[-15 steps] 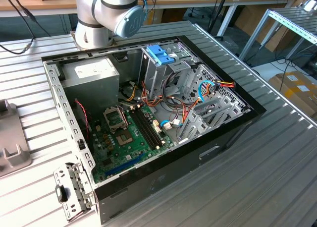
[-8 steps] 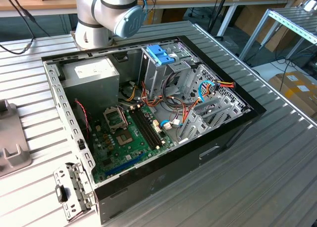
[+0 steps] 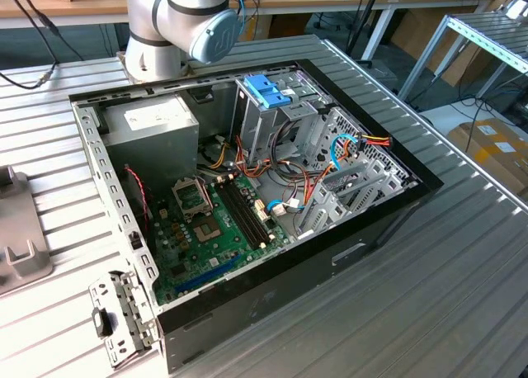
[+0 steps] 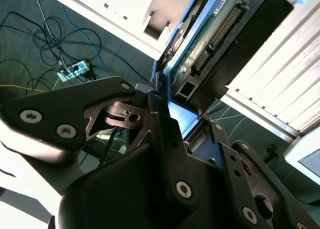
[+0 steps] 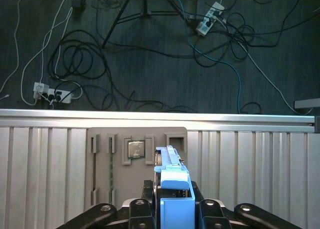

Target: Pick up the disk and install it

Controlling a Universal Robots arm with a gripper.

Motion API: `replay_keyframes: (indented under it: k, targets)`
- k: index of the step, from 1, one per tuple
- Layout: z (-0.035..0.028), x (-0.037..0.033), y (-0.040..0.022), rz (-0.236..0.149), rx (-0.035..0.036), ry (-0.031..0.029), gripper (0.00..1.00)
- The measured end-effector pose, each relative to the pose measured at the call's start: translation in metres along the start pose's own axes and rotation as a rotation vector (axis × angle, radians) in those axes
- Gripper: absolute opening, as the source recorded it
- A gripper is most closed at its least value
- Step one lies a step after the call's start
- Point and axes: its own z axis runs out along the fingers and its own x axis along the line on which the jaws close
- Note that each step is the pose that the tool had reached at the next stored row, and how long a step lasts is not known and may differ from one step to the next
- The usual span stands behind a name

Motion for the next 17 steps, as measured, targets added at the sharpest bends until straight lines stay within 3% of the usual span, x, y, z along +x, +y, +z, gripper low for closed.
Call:
replay_keyframes:
  k: [17]
  targets:
    - [-0.0047,-0.0001,0.0002,0.000,-0.0001,0.0000,0.37]
